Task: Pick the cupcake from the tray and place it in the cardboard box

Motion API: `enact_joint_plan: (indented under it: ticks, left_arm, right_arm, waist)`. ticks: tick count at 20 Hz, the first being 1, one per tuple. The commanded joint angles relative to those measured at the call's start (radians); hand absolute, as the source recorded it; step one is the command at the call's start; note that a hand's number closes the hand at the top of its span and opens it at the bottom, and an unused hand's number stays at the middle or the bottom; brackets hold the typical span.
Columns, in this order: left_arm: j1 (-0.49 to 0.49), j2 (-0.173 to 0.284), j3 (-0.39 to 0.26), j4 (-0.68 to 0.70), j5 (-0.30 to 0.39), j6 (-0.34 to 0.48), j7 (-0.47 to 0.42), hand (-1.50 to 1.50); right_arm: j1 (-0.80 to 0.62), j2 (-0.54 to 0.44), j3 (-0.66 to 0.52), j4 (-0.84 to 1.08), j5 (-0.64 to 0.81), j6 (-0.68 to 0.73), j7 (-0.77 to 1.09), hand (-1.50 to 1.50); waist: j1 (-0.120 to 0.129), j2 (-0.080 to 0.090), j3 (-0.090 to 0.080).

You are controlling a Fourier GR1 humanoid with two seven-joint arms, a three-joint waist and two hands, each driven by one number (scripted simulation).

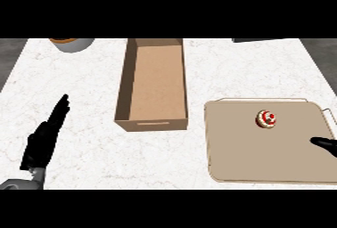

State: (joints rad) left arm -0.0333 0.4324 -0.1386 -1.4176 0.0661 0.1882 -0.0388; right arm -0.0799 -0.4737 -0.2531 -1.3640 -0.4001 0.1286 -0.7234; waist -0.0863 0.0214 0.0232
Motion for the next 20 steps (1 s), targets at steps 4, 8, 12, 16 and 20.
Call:
enact_joint_plan:
  ticks: [4, 8, 12, 16, 20]
  left_arm:
    - [-0.037, 0.015, -0.036, 0.036, -0.046, -0.025, -0.009, 0.0]
    - [-0.074, 0.006, -0.045, 0.068, -0.061, -0.036, -0.016, 0.0]
    - [-0.079, -0.045, -0.102, 0.016, -0.112, 0.001, 0.033, 0.0]
    - [-0.104, -0.012, -0.039, 0.128, -0.081, -0.074, -0.044, 0.0]
    - [-0.09, -0.065, -0.063, 0.087, -0.125, -0.05, -0.013, 0.0]
  right_arm:
    - [0.164, -0.188, -0.07, 0.188, 0.237, 0.123, -0.442, -1.5]
    - [0.239, -0.234, -0.046, 0.313, 0.352, 0.123, -0.592, -1.5]
    - [0.283, -0.244, -0.032, 0.342, 0.415, 0.078, -0.651, -1.5]
    - [0.245, -0.218, 0.009, 0.302, 0.499, -0.046, -0.534, -1.5]
    - [0.236, -0.209, -0.002, 0.274, 0.556, -0.101, -0.429, -1.5]
  waist:
    - [0.032, 0.0, -0.013]
    - [0.064, -0.01, -0.017]
    - [0.077, -0.021, -0.019]
    - [0.082, -0.02, -0.023]
    - [0.084, -0.022, -0.023]
